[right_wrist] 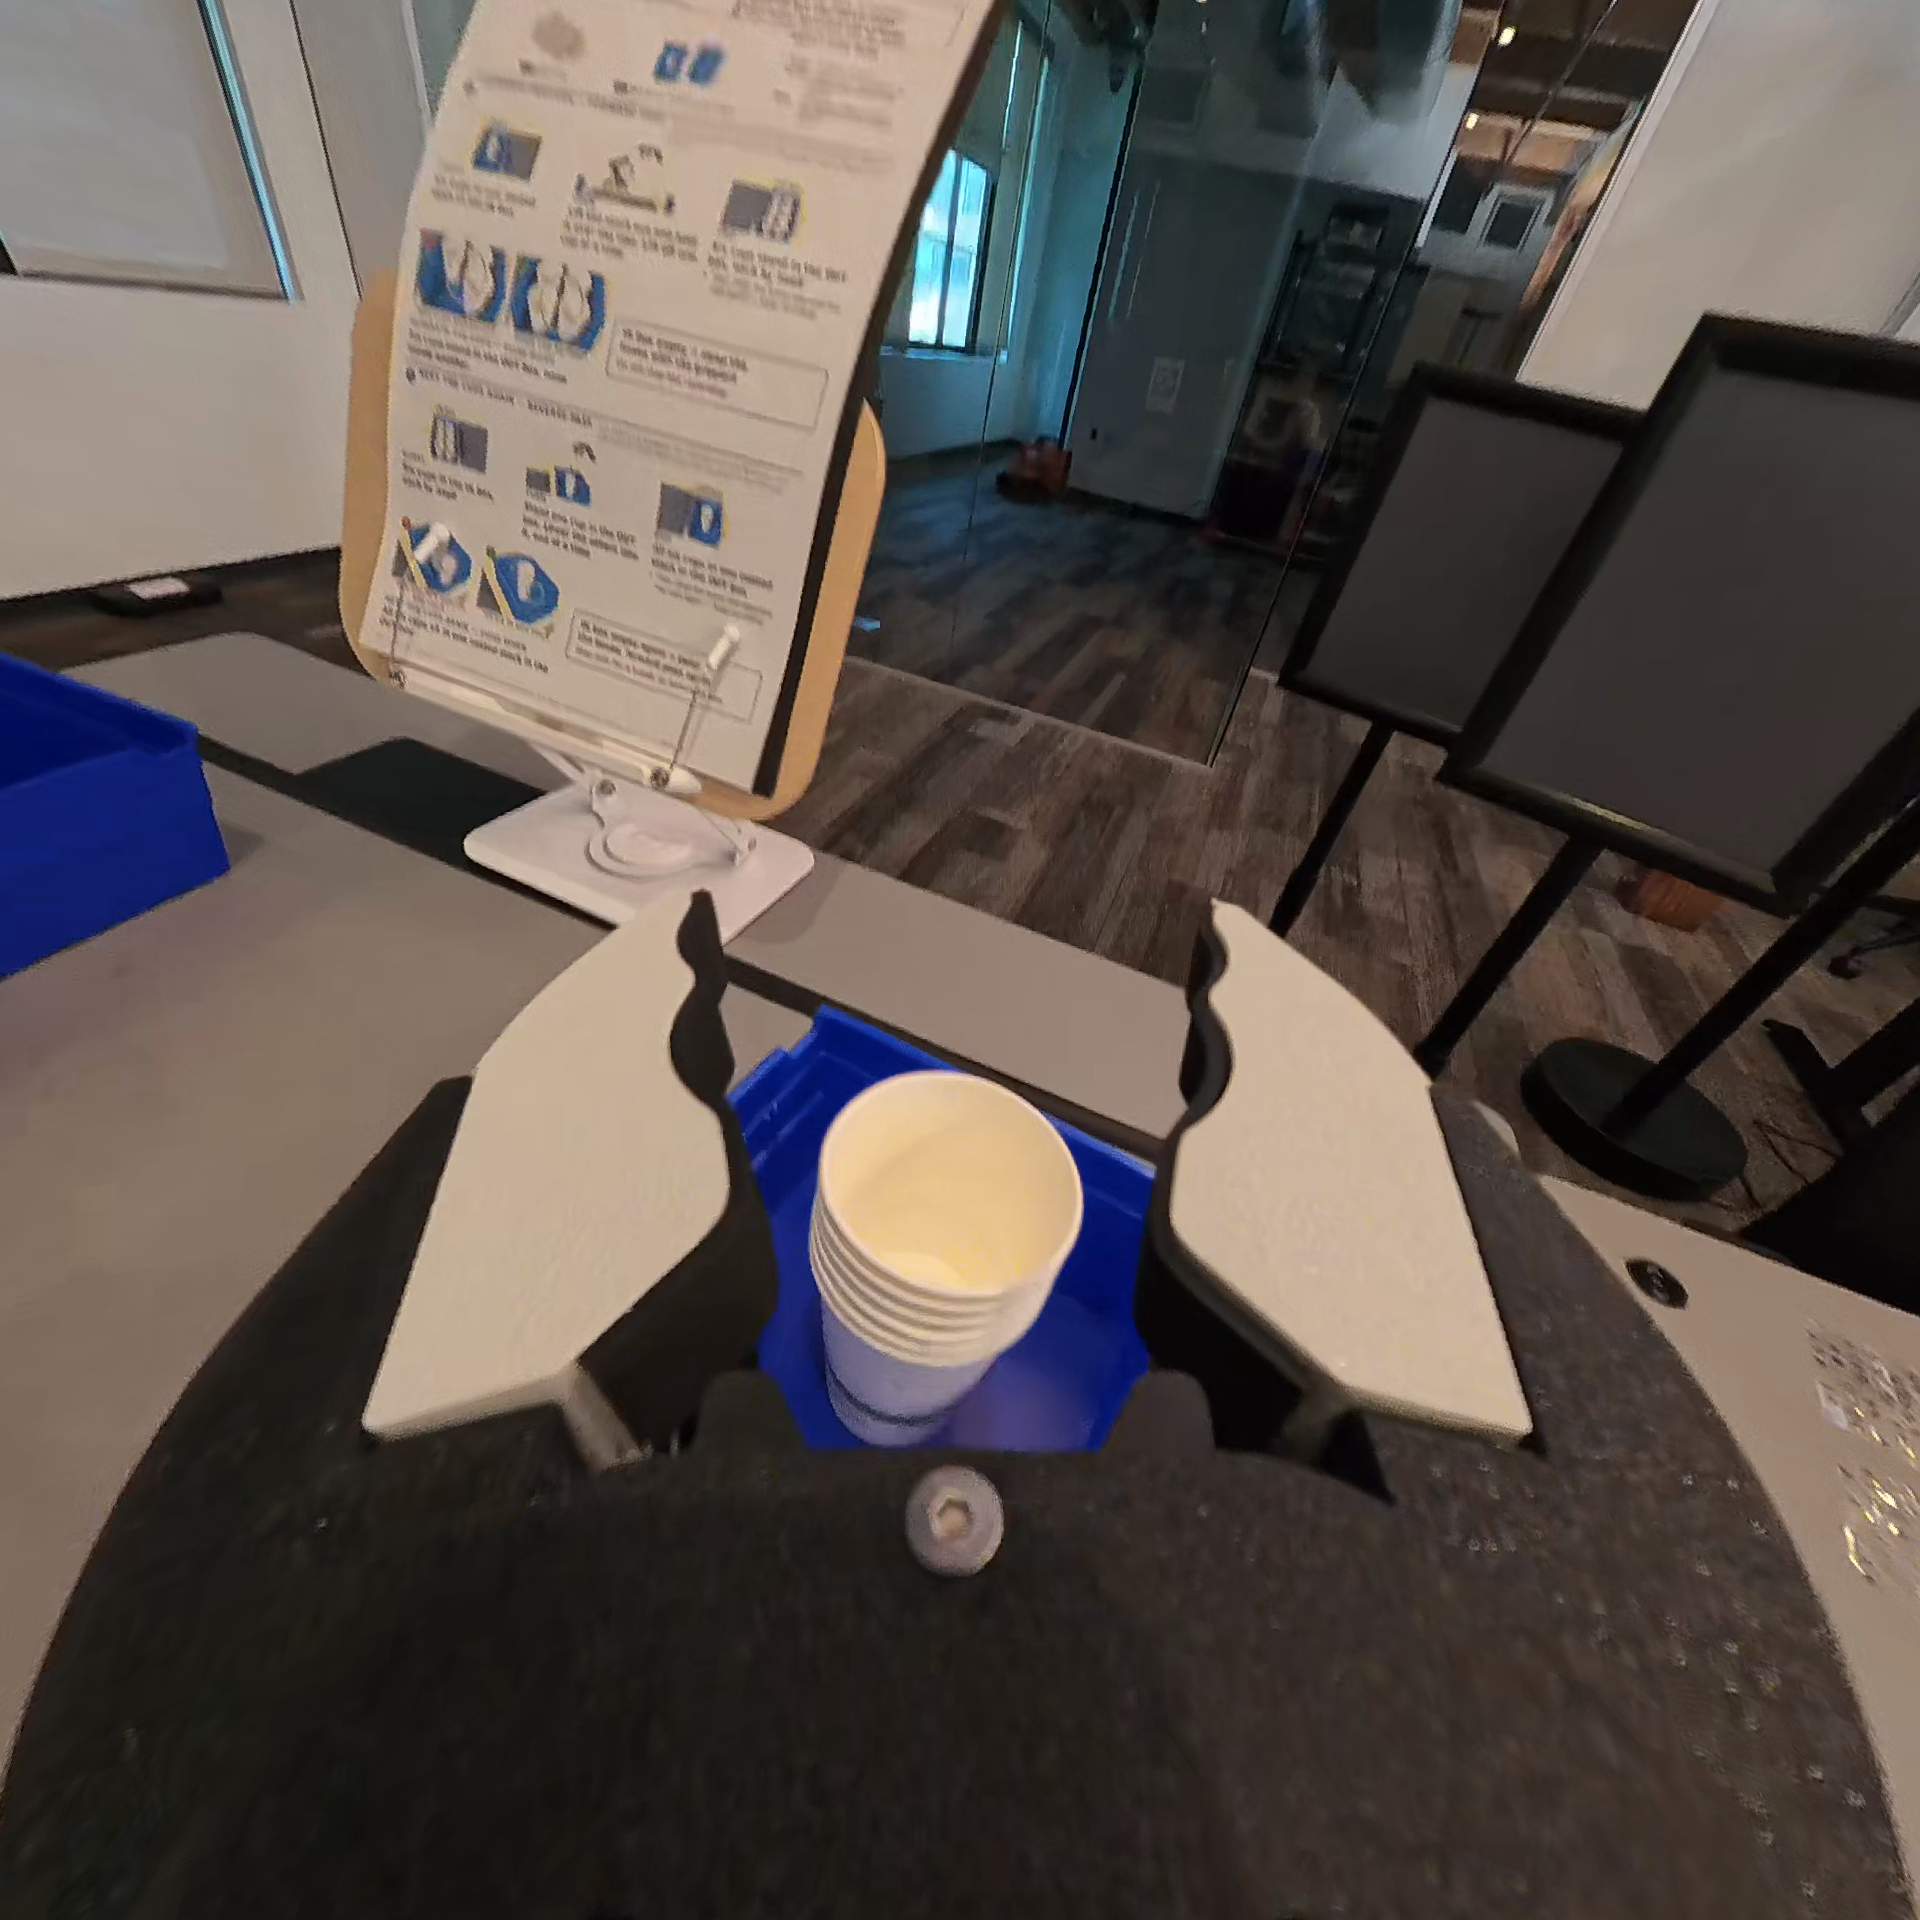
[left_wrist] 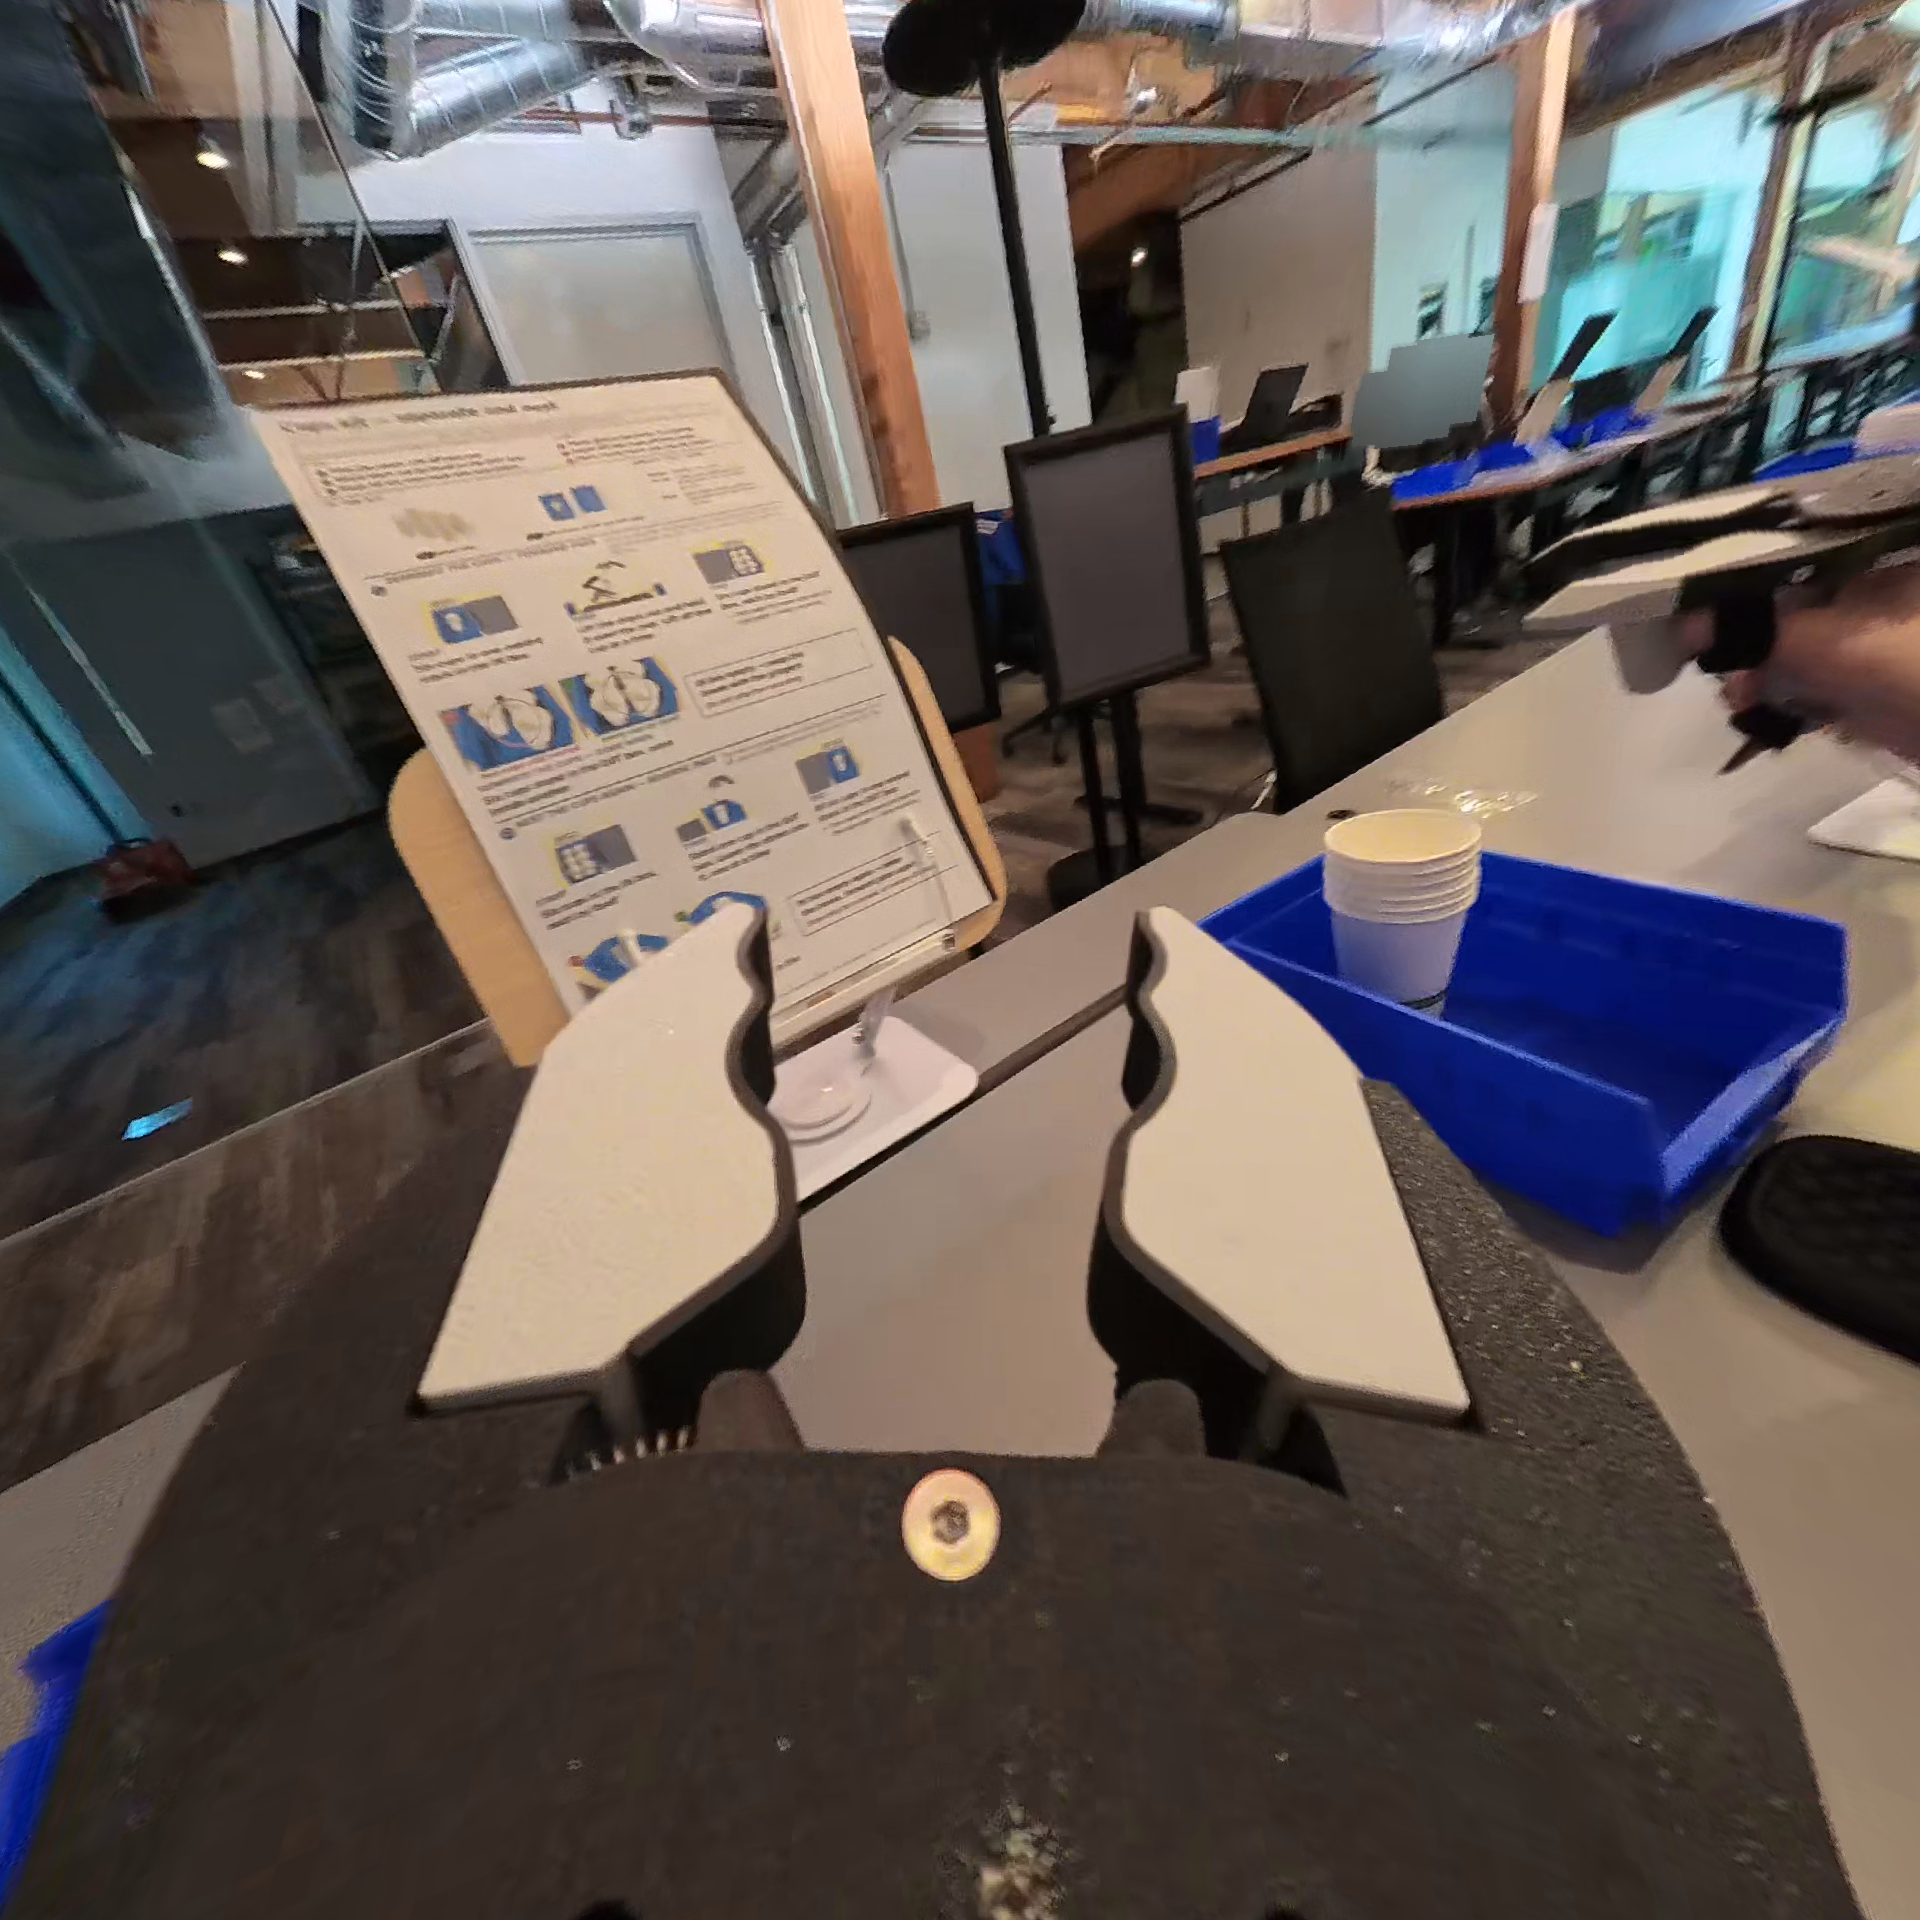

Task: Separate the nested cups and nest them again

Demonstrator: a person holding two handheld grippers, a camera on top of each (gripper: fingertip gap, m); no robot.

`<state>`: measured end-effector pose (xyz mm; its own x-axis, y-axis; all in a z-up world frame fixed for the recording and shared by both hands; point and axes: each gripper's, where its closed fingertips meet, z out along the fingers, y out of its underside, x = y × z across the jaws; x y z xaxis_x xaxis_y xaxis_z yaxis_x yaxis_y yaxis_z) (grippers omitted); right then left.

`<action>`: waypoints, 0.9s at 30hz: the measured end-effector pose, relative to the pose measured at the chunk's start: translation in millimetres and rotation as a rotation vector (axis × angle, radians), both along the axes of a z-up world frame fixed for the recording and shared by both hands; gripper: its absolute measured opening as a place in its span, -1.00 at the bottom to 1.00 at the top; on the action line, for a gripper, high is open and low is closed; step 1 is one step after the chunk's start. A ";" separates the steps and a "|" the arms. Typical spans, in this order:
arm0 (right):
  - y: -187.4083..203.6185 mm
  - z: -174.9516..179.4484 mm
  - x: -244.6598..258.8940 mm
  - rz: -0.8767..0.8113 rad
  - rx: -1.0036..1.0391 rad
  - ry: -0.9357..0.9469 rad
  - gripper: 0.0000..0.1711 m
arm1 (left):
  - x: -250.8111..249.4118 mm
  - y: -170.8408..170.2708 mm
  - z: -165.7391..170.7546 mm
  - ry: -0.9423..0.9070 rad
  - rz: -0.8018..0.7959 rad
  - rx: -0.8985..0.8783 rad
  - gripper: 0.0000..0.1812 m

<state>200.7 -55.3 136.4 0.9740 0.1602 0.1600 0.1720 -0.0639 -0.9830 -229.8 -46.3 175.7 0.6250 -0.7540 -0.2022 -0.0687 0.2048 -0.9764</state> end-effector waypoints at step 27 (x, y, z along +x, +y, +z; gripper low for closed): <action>41.0 -14.2 -45.8 -0.005 0.069 -0.077 -0.34 | -12.9 65.5 -11.8 0.101 0.146 -0.033 -0.45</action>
